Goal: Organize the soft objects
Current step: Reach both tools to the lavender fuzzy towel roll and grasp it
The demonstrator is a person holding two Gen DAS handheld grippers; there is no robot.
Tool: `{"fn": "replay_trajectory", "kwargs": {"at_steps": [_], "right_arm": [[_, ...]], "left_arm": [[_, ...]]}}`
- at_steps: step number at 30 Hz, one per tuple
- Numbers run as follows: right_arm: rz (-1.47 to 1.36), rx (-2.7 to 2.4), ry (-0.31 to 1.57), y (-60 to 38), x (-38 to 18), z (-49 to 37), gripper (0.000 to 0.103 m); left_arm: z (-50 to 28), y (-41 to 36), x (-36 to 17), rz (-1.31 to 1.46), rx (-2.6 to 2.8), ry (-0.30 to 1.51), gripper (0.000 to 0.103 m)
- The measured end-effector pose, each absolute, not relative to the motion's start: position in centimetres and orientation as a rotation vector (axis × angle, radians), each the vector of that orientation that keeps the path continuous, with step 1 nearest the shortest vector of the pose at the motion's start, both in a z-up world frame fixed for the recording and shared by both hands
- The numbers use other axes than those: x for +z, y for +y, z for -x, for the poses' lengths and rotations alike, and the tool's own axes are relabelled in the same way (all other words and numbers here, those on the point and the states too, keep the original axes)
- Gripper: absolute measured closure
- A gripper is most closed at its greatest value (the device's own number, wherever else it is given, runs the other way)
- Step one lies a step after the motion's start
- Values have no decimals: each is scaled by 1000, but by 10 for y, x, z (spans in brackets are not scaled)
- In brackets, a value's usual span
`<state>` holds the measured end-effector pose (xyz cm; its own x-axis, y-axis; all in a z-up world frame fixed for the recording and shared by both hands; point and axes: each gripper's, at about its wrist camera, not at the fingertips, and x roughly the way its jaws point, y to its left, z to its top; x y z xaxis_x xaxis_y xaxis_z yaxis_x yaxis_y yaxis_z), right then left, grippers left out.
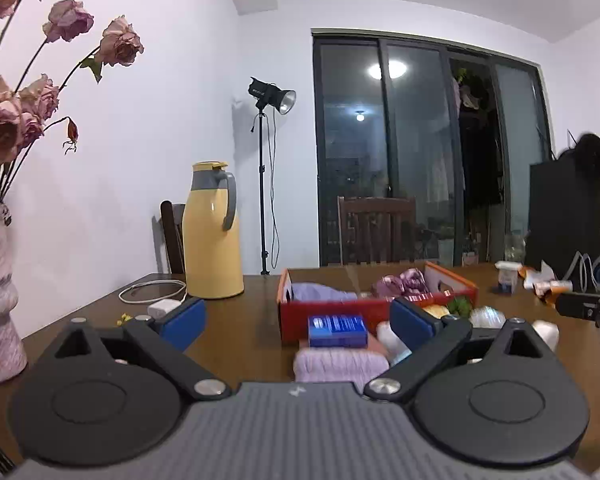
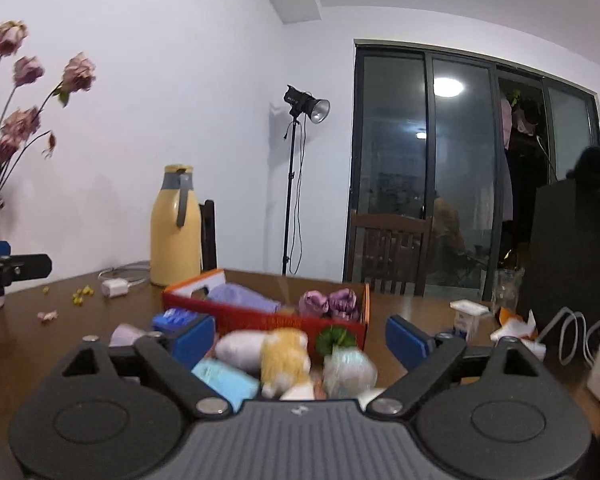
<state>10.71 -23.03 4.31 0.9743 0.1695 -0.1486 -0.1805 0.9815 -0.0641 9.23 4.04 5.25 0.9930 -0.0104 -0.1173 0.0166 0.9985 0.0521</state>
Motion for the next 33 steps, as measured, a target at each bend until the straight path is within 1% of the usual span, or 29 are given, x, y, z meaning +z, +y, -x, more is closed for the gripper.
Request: {"fn": "replay_trajectory", "kwargs": {"at_steps": [1, 6, 9, 17, 21, 23, 24, 25, 26, 27, 28, 29, 30, 31, 32, 33], "right_arm": [[87, 172, 147, -229, 36, -98, 8], [26, 175, 166, -230, 6, -53, 8], [42, 166, 142, -229, -3, -41, 7], [40, 132, 171, -231, -3, -68, 7], [1, 183, 214, -223, 2, -95, 9], [4, 244, 206, -213, 6, -110, 10], [28, 276, 206, -205, 6, -120, 12], [51, 297, 217, -197, 6, -130, 19], [68, 318, 239, -188, 6, -142, 24], [73, 341, 264, -181, 6, -153, 33], [67, 368, 294, -174, 6, -166, 41], [54, 386, 319, -168, 6, -178, 44], [36, 403, 344, -162, 7, -190, 49], [11, 419, 362, -156, 7, -202, 51], [-15, 435, 375, -152, 9, -214, 53], [-30, 448, 384, -147, 10, -225, 56]], "left_arm": [[-86, 38, 47, -55, -13, 119, 0], [-57, 38, 15, 11, -72, 161, 0], [-58, 35, 3, -20, -51, 151, 0], [-79, 45, -3, 9, -34, 176, 0], [-108, 52, 2, 30, -78, 209, 0], [-136, 59, 4, 58, -140, 257, 0], [-148, 60, 4, 66, -139, 279, 1], [-161, 62, 5, 69, -142, 301, 1], [-174, 64, 6, 66, -162, 314, 1], [-185, 67, 6, 73, -171, 315, 1], [-197, 69, 7, 81, -177, 323, 5], [-209, 72, 8, 97, -178, 343, 8], [-224, 77, 10, 139, -176, 375, 15], [-235, 82, 11, 181, -182, 395, 20], [-246, 87, 11, 223, -195, 413, 23], [-256, 91, 10, 250, -203, 433, 30]]}}
